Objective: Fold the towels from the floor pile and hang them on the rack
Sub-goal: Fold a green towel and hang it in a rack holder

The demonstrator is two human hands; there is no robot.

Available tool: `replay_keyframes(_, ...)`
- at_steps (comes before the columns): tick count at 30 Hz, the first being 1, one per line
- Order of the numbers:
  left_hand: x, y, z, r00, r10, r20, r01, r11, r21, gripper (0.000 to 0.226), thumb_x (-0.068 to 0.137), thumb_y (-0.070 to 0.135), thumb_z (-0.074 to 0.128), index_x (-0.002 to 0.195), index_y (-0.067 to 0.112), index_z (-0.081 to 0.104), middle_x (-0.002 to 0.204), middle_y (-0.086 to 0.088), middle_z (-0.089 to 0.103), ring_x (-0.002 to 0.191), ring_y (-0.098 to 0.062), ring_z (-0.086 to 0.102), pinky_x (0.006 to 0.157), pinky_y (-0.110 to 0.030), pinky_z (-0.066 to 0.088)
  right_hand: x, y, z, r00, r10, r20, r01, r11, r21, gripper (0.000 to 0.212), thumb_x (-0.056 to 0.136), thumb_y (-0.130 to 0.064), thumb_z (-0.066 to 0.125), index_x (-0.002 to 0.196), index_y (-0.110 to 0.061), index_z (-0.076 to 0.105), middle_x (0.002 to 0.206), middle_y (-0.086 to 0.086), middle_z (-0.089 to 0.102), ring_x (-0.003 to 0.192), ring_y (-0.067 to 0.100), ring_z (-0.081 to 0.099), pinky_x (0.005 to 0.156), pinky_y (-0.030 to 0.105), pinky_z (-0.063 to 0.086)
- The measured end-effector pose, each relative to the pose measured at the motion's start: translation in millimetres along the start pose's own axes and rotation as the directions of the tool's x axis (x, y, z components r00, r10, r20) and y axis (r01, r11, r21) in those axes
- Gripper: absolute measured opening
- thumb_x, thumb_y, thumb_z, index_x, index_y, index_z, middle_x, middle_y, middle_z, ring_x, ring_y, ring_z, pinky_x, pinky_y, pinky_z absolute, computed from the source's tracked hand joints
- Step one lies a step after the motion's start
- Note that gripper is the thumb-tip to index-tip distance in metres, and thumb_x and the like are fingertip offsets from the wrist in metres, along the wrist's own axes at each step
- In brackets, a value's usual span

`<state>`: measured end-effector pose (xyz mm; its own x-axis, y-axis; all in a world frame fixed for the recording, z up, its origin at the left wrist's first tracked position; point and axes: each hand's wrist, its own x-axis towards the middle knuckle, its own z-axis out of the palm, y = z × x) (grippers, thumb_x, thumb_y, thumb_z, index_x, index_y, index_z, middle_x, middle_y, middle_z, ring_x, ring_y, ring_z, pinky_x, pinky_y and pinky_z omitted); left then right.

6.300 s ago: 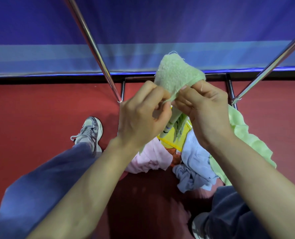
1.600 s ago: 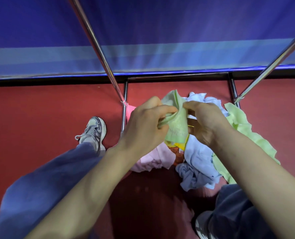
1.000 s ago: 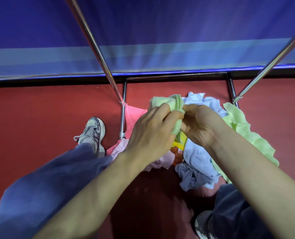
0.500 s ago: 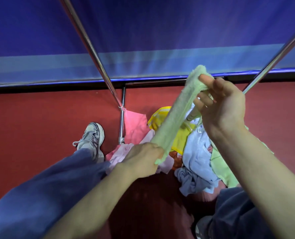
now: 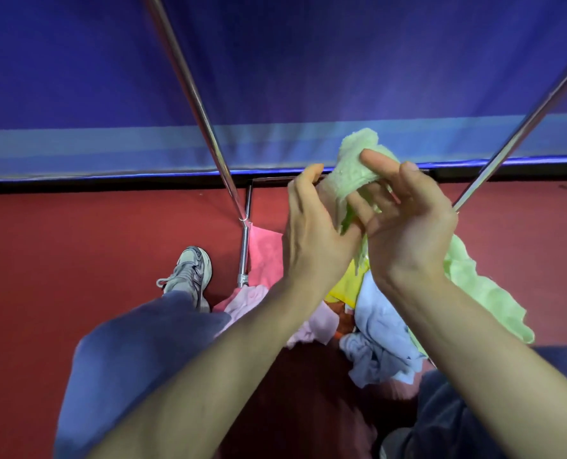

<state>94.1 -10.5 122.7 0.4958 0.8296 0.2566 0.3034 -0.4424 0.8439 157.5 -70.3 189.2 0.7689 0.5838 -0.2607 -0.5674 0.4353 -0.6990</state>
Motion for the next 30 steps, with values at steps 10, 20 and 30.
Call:
replay_keyframes(10,25.4,117.1,-87.3,0.98,0.178,-0.085,-0.161,0.97,0.18,0.034,0.075,0.015,0.052,0.107,0.024,0.06,0.09,0.001,0.072,0.088,-0.034,0.062,0.07,-0.041,0.044,-82.5,-53.7,47.7,0.909,-0.289,0.3,0.357,0.912,-0.203,0.036,0.076,-0.001,0.051,0.104,-0.007,0.073,0.093,0.01,0.072,0.094,0.019,0.067,0.089,0.03,0.052)
replay_keyframes(20,28.1,262.3,-169.9,0.894,0.441,0.078,-0.435,0.816,0.38,0.045,0.076,0.004,0.051,0.115,0.024,0.056,0.103,-0.002,0.071,0.091,-0.037,0.061,0.076,-0.044,0.049,-119.8,-153.9,106.4,0.762,-0.485,0.43,0.461,-0.061,-0.886,0.041,0.078,-0.03,0.061,0.113,-0.023,0.04,0.082,-0.003,0.057,0.075,0.029,0.048,0.062,0.035,0.033)
replay_keyframes(30,51.4,303.8,-200.3,0.91,0.39,0.142,-0.402,0.743,0.535,0.044,0.082,0.006,0.053,0.124,0.02,0.046,0.11,-0.007,0.062,0.1,-0.041,0.06,0.07,-0.042,0.041,-127.9,-223.9,186.8,0.612,-0.443,0.655,0.469,-0.463,-0.752,0.014,0.092,-0.015,0.048,0.106,-0.01,0.049,0.103,0.011,0.06,0.09,0.038,0.059,0.064,0.037,0.033)
